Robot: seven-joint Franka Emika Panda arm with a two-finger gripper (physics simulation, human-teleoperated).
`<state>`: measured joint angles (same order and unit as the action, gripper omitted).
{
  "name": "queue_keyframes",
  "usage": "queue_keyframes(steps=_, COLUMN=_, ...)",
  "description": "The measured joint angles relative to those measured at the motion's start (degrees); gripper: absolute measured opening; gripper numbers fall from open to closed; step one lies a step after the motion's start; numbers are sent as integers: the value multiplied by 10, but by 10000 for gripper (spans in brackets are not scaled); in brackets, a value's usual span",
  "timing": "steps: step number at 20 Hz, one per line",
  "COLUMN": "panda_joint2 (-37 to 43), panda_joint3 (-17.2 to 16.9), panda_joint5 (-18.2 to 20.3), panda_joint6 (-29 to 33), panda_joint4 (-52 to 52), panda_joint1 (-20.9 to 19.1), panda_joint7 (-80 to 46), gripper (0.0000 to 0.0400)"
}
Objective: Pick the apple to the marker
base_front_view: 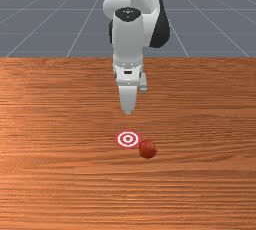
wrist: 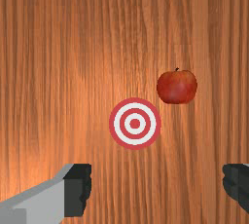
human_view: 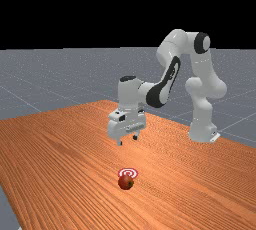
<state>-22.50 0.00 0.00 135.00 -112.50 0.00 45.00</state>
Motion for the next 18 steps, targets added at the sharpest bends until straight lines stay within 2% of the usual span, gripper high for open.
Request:
queue_keyframes(steps=4, panda_joint2=3, panda_joint3=-4, panda_joint5=4, panda_joint6=-9, panda_joint4=0, panda_joint1=3, panda_joint7=-24, gripper=400)
queue_keyframes(steps=5, panda_joint2=53, panda_joint3=-18, panda_joint5=-7, panda_joint6=-58, panda_joint4=-46, panda_joint1=19, panda_joint7=-145, gripper=245)
queue_keyframes(steps=6, panda_joint2=92, panda_joint3=-27, panda_joint5=-8, panda_joint6=-109, panda_joint4=-58, panda_joint1=33, panda_joint7=-260, gripper=150)
queue_keyframes(steps=7, panda_joint2=113, panda_joint3=-34, panda_joint5=-3, panda_joint6=-150, panda_joint4=-55, panda_joint1=44, panda_joint7=-369, gripper=92)
queue_keyframes(steps=8, panda_joint2=119, panda_joint3=-41, panda_joint5=6, panda_joint6=-185, panda_joint4=-47, panda_joint1=51, panda_joint7=-472, gripper=56)
queue_keyframes(steps=10, panda_joint2=111, panda_joint3=-58, panda_joint5=38, panda_joint6=-245, panda_joint4=-23, panda_joint1=59, panda_joint7=-667, gripper=21)
queue_keyframes(steps=11, panda_joint2=105, panda_joint3=-64, panda_joint5=54, panda_joint6=-265, panda_joint4=-14, panda_joint1=58, panda_joint7=-726, gripper=13)
queue_keyframes(steps=15, panda_joint2=94, panda_joint3=-74, panda_joint5=78, panda_joint6=-292, panda_joint4=-2, panda_joint1=53, panda_joint7=-808, gripper=2)
queue_keyframes(steps=18, panda_joint2=78, panda_joint3=-72, panda_joint5=80, panda_joint6=-276, panda_joint4=7, panda_joint1=56, panda_joint7=-825, gripper=0)
